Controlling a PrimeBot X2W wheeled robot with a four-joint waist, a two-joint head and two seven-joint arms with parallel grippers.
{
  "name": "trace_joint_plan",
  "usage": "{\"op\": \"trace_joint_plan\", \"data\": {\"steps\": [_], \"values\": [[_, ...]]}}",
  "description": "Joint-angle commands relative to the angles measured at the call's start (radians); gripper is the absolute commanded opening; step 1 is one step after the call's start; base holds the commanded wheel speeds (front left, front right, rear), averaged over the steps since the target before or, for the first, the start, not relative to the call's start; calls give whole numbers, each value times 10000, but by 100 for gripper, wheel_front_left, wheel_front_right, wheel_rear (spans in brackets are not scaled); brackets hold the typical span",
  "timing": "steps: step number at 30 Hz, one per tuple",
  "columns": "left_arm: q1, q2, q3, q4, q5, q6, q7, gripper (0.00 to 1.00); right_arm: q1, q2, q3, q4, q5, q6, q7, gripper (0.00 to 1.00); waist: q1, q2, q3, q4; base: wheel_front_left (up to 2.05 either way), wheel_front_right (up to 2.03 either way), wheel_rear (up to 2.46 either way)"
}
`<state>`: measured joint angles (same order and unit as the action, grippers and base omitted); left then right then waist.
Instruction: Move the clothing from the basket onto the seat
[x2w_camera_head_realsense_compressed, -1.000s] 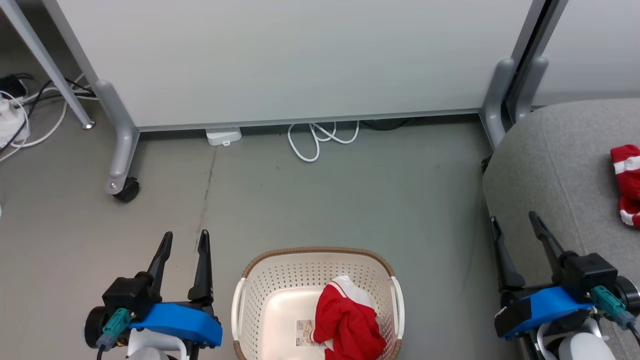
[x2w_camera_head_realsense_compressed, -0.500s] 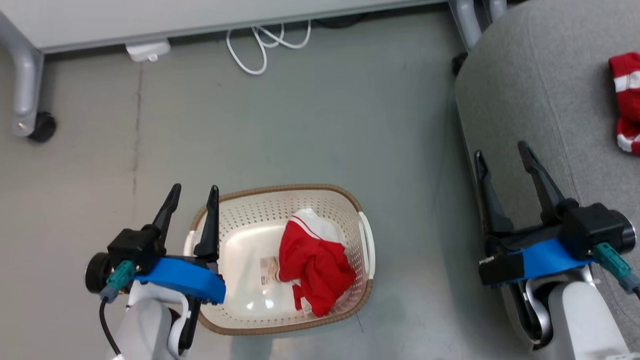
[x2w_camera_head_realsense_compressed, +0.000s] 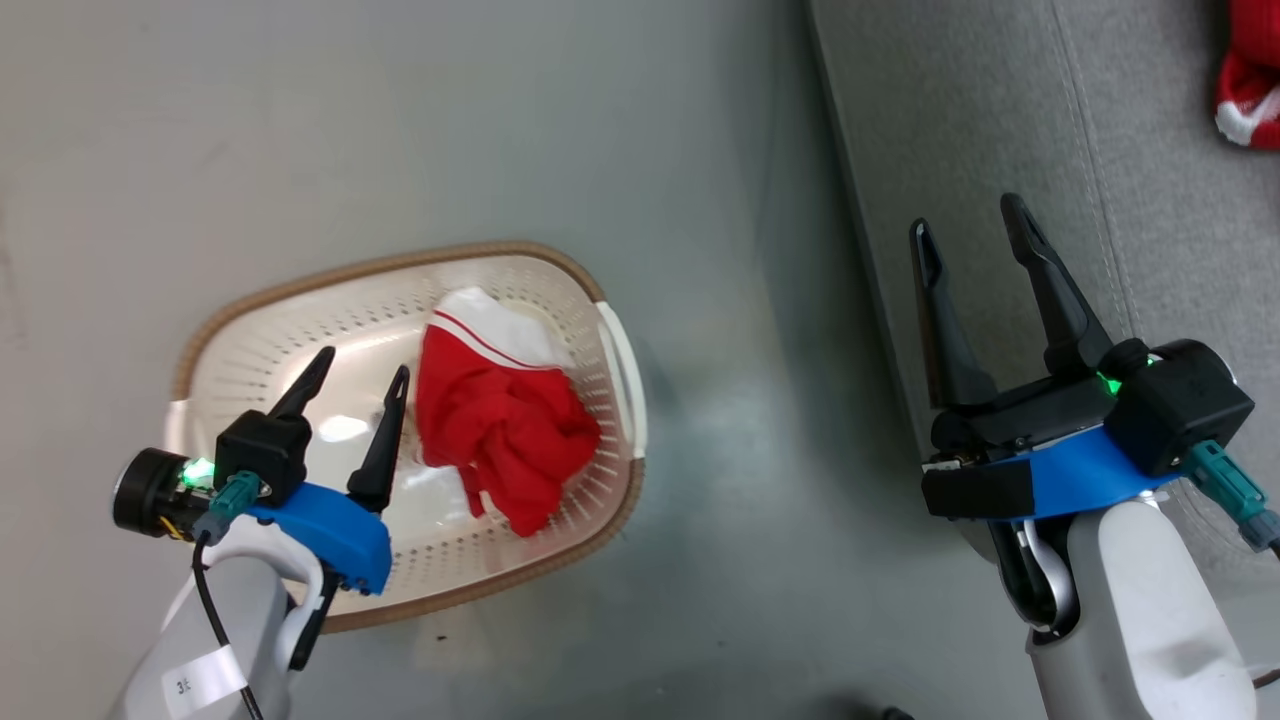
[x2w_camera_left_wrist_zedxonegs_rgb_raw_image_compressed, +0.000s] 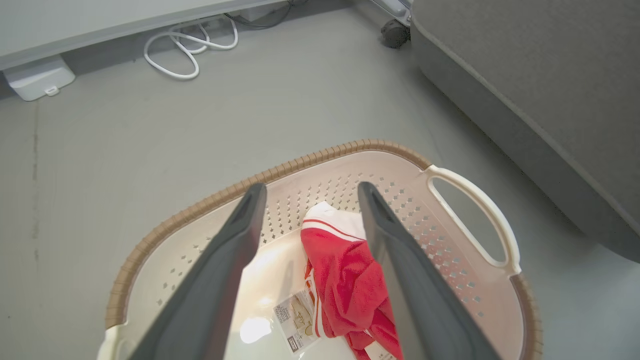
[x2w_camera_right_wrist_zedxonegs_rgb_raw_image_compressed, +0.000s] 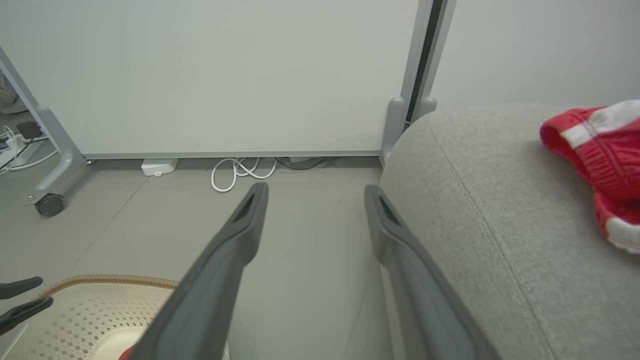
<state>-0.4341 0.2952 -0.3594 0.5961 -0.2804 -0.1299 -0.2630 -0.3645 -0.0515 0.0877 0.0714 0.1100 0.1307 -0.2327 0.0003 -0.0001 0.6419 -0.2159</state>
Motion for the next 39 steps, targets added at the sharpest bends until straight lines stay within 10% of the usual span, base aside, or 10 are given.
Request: {"op": "trace_joint_plan", "data": {"steps": [1,22,39], "values": [[-302,328,-320,219,12,-9,-28,100,-221,18,67,18,111,1,-119,100,-3,1,742,-650,0,0,0],[-2437,2574,-4699,1676,-781,-7,710,100,-677,18,794,-63,1226,1,-336,100,-3,1,2247,-1812,0,0,0],[-3612,3115,-5927,1775,-1689,-8,1612,100,-671,18,1180,-192,1941,1,-338,100,-3,1,2707,-2368,0,0,0]]}}
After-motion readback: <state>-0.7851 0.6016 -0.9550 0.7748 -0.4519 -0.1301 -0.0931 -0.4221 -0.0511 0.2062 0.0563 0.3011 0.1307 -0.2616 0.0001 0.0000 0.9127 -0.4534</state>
